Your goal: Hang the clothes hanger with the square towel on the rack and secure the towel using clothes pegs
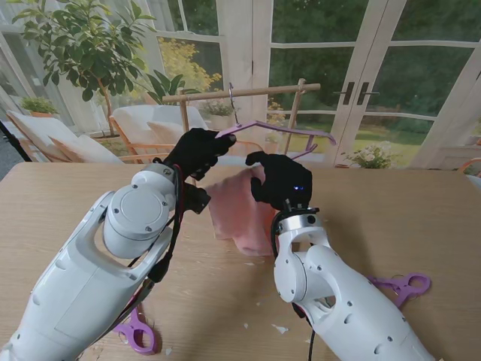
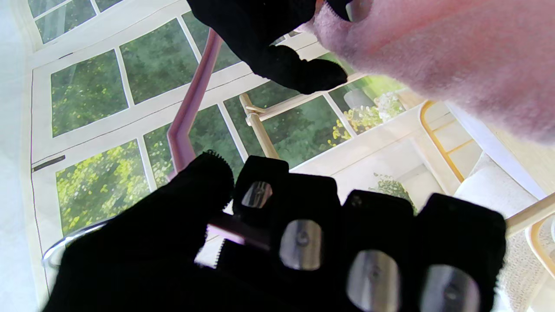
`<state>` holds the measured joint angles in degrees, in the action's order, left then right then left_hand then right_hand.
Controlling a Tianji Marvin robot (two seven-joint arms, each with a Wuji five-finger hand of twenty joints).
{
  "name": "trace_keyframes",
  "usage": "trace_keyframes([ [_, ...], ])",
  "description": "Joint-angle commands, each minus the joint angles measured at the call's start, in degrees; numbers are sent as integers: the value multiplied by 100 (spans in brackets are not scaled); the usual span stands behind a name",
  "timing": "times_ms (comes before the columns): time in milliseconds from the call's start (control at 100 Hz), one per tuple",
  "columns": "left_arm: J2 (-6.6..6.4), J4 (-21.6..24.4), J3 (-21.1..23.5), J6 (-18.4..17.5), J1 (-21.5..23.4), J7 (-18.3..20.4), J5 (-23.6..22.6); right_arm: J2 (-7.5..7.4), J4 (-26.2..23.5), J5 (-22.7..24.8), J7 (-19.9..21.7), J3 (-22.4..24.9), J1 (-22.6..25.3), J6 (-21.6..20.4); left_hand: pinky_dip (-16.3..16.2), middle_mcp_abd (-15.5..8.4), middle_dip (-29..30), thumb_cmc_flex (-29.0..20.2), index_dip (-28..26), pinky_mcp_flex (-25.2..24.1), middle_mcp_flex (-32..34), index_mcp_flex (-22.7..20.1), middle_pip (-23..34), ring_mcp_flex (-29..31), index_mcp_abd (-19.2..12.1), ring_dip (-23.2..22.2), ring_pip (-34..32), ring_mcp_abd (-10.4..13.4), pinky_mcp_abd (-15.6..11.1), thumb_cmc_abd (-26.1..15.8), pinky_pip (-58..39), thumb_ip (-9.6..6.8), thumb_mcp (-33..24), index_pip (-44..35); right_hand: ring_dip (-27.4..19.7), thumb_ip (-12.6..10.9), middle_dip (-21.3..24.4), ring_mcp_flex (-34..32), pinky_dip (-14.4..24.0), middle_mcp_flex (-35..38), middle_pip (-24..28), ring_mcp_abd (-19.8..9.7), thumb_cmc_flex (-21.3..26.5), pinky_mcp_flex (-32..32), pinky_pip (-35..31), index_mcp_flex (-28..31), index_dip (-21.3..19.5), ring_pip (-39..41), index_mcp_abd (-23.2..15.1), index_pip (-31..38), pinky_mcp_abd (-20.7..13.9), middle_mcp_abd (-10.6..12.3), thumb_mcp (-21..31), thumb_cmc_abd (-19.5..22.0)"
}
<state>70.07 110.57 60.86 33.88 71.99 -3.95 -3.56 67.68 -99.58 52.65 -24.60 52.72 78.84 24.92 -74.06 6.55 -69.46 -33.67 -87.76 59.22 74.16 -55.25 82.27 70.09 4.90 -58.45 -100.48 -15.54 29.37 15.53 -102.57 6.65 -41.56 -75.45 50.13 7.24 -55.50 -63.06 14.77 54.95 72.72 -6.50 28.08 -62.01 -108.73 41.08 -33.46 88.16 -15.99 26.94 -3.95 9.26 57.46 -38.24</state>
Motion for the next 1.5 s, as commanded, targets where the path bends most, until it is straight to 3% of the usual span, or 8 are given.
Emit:
trace_keyframes([
  [0,17,34,-1,-9,-1,89,13,56,22,-36,82,-30,-17,-20,-394,-241,-70,62,-220,184,276,-261,324,227,166,-10,-683,40,-187,-99,-1741,-50,178,-126,37,-17,-155,-309,2383,198,262,82,-6,-270,-1106,130,204,562,-282,260,-753,247,-89,-218],
  [100,18,36,-5,-9,-6,91,16,75,61,-77,47,-69,-58,-31,-394,-241,-70,56,-220,185,276,-261,324,227,166,-9,-683,45,-190,-93,-1741,-50,179,-126,-65,312,-224,-521,2430,421,300,-9,202,-529,-1125,228,669,724,-524,1208,-797,307,-191,-414],
  [360,12,29,-13,-19,-20,103,-1,128,140,-160,-106,-159,-153,-102,-393,-241,-70,58,-220,184,276,-261,324,227,166,-8,-683,42,-190,-95,-1741,-50,183,-126,-105,392,-296,-749,2444,612,357,-103,341,-834,-1125,1058,666,868,-908,2529,-859,277,-272,-474],
  [970,-85,76,51,-398,112,315,40,346,139,-538,-219,-305,-633,431,-405,-237,-66,120,-220,180,277,-320,339,226,153,-12,-686,33,-173,-35,-1741,-52,98,-124,-130,224,-575,-894,2686,605,429,-232,451,-911,-1125,919,-11,970,-361,2630,-1012,322,-164,-142],
  [1050,-90,122,80,-412,133,325,79,363,199,-569,-189,-333,-694,534,-408,-231,-65,123,-220,178,277,-325,341,226,153,-14,-685,29,-164,-32,-1741,-51,87,-124,-152,268,-596,-904,2733,616,405,-173,427,-910,-1125,935,99,976,-274,2491,-994,298,-250,-105],
  [1150,-77,164,99,-370,127,300,123,337,170,-570,-66,-324,-689,560,-411,-230,-64,120,-220,178,277,-327,342,226,154,-15,-685,31,-160,-35,-1741,-50,83,-124,-258,322,-479,-918,2776,677,215,-80,8,-910,-1125,458,1112,998,265,2075,-957,297,-448,-73],
  [1250,-42,163,94,-251,75,221,135,299,67,-550,-4,-267,-598,493,-413,-231,-63,121,-220,178,276,-327,343,226,154,-16,-685,31,-159,-40,-1741,-47,86,-124,-300,-170,-335,-883,2779,603,162,-23,-697,-910,-1125,645,442,985,845,248,-956,233,-570,192],
  [1490,38,74,86,126,-148,130,242,179,-433,-368,82,-27,-185,206,-417,-220,-60,93,-220,174,276,-313,341,225,169,-20,-683,10,-141,-43,-1741,-47,100,-116,-266,-260,-142,-484,2096,158,-59,161,-976,-689,-1120,187,651,702,1158,-201,-732,83,-1715,525],
])
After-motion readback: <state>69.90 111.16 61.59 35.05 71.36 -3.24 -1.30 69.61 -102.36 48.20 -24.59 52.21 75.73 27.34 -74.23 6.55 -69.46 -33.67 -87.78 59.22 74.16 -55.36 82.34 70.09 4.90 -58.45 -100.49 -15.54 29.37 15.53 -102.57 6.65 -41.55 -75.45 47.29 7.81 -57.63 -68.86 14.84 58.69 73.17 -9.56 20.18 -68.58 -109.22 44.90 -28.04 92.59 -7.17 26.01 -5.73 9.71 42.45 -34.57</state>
